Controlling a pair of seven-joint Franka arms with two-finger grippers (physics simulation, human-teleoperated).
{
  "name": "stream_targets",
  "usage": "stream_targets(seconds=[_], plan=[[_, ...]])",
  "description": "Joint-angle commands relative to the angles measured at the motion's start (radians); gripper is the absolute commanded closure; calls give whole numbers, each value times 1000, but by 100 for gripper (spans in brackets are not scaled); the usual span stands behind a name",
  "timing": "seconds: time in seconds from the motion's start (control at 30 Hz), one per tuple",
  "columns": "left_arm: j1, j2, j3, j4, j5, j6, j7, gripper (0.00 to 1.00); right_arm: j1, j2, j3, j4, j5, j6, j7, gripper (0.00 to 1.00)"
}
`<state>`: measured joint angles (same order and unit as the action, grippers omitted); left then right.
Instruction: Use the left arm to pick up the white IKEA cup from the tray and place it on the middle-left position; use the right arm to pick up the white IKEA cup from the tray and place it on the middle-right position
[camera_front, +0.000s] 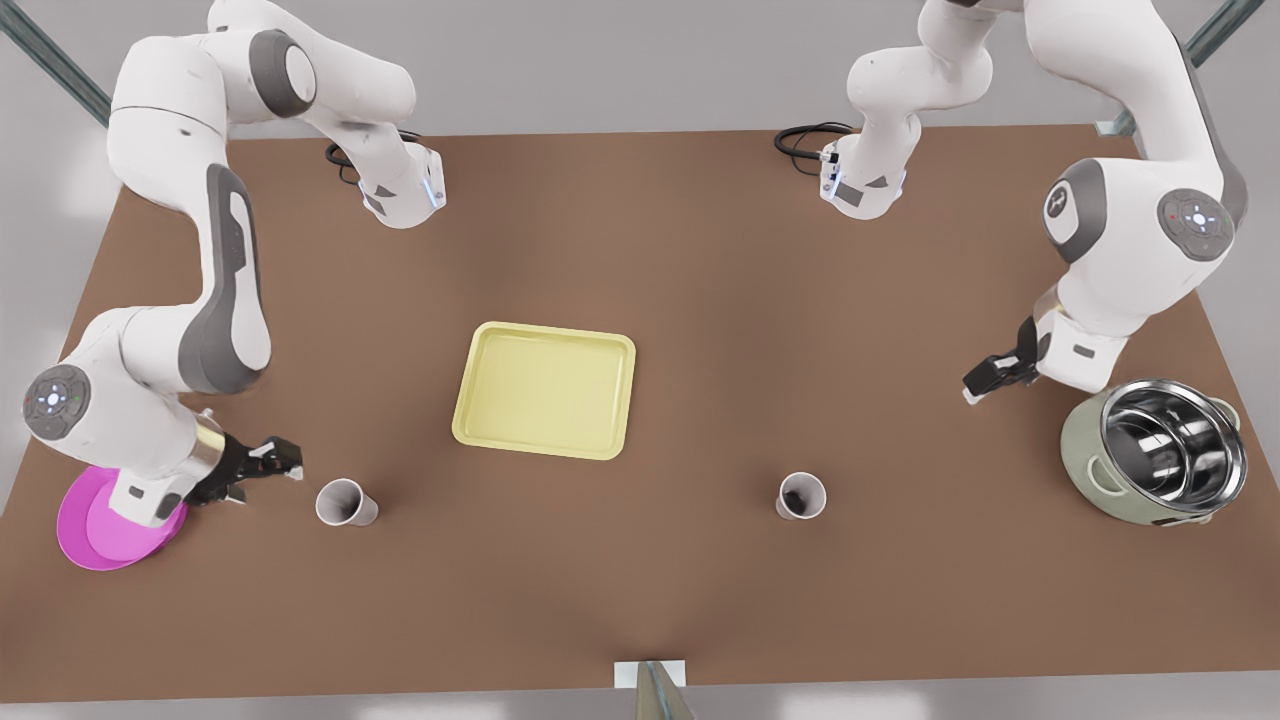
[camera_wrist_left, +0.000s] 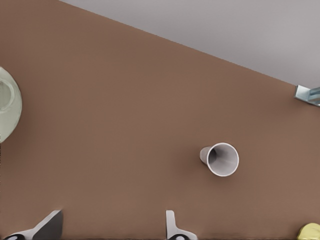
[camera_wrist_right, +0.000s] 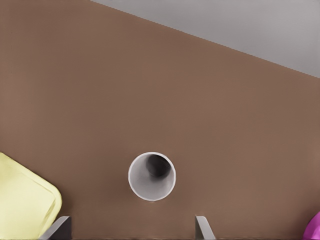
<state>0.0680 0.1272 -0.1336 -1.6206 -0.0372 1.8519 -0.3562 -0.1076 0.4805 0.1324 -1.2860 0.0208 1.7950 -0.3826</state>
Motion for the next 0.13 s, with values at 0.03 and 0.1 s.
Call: stream_targets(seconds=[0.03,0.1], plan=[[10,14,3,21,-21,-83,407,0,39,-69,4,2,-39,-203,77,1],[10,17,2,18,-20,-82,396,0,39,-69,4,2,-39,-221,90,0]])
